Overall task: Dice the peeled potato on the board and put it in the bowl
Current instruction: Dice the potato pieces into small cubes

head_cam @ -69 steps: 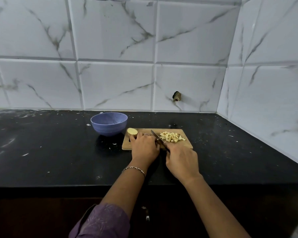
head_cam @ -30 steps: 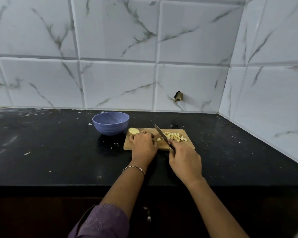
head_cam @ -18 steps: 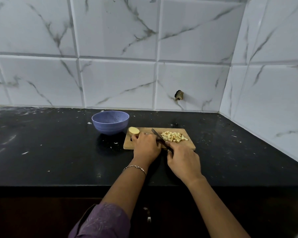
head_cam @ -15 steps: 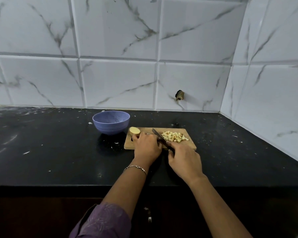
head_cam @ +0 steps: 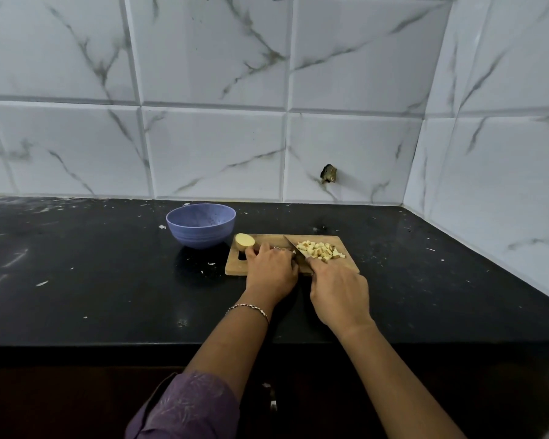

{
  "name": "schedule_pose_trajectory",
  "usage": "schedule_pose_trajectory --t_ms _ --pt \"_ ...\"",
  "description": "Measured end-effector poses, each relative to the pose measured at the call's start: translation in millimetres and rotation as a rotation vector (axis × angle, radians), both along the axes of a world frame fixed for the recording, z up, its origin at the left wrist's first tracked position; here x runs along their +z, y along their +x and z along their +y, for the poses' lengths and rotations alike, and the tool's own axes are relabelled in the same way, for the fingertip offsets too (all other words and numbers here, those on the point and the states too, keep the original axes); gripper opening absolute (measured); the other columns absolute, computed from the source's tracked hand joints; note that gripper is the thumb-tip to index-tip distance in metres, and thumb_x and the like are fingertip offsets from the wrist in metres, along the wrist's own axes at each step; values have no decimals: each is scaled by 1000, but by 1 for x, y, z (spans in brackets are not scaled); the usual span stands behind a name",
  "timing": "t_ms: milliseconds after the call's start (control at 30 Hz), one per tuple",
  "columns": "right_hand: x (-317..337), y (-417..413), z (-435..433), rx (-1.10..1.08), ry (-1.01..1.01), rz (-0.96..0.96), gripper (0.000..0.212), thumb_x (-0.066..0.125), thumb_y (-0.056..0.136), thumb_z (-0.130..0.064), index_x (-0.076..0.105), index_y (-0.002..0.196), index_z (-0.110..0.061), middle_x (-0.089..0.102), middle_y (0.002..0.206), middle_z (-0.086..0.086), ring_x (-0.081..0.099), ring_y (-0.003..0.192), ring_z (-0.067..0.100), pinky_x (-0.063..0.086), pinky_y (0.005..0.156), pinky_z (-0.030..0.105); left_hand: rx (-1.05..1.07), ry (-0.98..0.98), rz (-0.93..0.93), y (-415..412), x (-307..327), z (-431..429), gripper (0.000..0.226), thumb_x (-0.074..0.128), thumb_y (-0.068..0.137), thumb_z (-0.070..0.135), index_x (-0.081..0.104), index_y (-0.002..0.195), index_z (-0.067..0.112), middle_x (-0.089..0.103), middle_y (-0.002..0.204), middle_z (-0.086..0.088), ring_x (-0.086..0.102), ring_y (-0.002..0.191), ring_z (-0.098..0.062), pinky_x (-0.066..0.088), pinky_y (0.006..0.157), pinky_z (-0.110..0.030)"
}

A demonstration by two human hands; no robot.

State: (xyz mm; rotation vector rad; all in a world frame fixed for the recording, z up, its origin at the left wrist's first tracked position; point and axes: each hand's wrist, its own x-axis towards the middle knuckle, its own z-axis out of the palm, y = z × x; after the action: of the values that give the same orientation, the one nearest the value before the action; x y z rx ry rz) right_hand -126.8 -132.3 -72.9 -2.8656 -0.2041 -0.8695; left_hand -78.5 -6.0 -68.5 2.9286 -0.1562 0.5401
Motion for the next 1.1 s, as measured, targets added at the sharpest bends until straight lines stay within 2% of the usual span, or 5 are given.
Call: schedule_pose_trajectory --t_ms 300,533,700,900,1100 --pt "1 -5 -1 89 75 -23 34 49 100 -30 58 132 -36 67 100 -7 63 87 11 44 65 24 60 -286 -98 1 -1 7 30 49 94 24 66 119 23 59 124 -2 48 121 -23 29 102 -44" --pt "-2 -2 0 11 121 -19 35 51 99 -27 57 133 -37 66 92 -10 63 82 12 55 67 31 121 -412 -172 -3 2 12 42 55 88 -2 62 125 17 59 125 -7 53 118 -25 42 101 -37" --pt "-2 -2 -2 -6 146 -34 35 51 100 -27 57 134 -35 66 93 -10 63 84 11 56 69 31 229 -523 -213 -6 2 22 31 62 88 13 63 118 18 59 120 -5 53 114 -24 47 94 -36" --pt "-2 -4 -2 15 142 -30 36 49 101 -30 55 136 -37 62 90 -10 60 81 10 51 65 27 297 -255 -49 -7 1 17 38 53 89 44 67 116 21 60 122 -3 47 119 -27 39 94 -40" --pt "-1 -4 -2 18 140 -11 36 49 101 -31 54 137 -37 64 92 -10 61 82 10 50 65 27 278 -228 -61 -4 -1 19 35 55 90 44 69 115 23 62 117 -3 50 117 -26 40 95 -40"
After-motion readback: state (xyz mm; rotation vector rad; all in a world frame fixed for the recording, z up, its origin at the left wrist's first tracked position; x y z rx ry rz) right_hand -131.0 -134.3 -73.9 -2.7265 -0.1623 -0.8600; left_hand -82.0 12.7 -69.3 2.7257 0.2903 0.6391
